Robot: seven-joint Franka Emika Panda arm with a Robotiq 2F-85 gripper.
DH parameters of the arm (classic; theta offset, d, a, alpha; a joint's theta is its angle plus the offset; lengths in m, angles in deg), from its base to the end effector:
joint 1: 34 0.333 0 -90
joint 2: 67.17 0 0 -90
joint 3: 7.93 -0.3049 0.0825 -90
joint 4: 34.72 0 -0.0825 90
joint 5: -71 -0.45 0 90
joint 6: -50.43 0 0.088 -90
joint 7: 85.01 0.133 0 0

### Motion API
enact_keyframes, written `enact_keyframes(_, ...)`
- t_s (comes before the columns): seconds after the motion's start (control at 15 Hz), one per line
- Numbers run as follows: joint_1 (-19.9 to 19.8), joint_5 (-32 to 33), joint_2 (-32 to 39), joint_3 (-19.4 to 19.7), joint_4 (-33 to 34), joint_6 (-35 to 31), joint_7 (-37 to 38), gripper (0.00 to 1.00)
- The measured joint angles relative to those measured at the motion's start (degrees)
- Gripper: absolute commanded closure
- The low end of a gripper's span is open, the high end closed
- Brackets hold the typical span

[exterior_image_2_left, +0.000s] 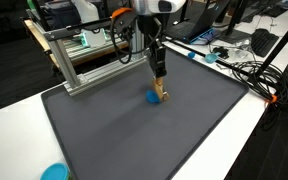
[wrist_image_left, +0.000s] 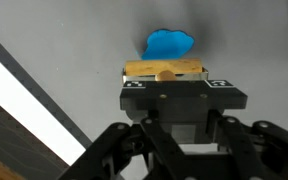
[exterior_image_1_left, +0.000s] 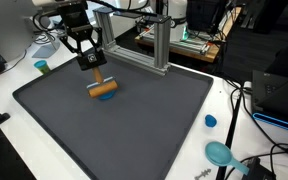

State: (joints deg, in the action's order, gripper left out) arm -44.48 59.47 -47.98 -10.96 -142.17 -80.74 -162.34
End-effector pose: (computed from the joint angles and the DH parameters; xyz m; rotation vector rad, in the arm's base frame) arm 0.6824 -0.0816 0.2670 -2.6125 -1.5824 -0.2681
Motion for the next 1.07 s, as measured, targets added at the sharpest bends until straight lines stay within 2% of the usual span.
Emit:
enact_keyframes(0.53,0.1,1.7,0.2,0.8,-2.4,-1.4,0.0,0.78)
enact_keyframes(0.6,0.1,1.7,0.3,0.8,-2.7,-1.8,0.1,0.53)
enact_keyframes(0.73,0.1,1.9,0.9,1.0,-2.7,-1.9,0.4,0.53)
enact_keyframes(0.8,0.1,1.9,0.9,1.1,-2.7,-1.9,0.4,0.78)
enact_keyframes(1.07,0.1,1.8,1.0,0.8,-2.7,-1.9,0.2,0.78)
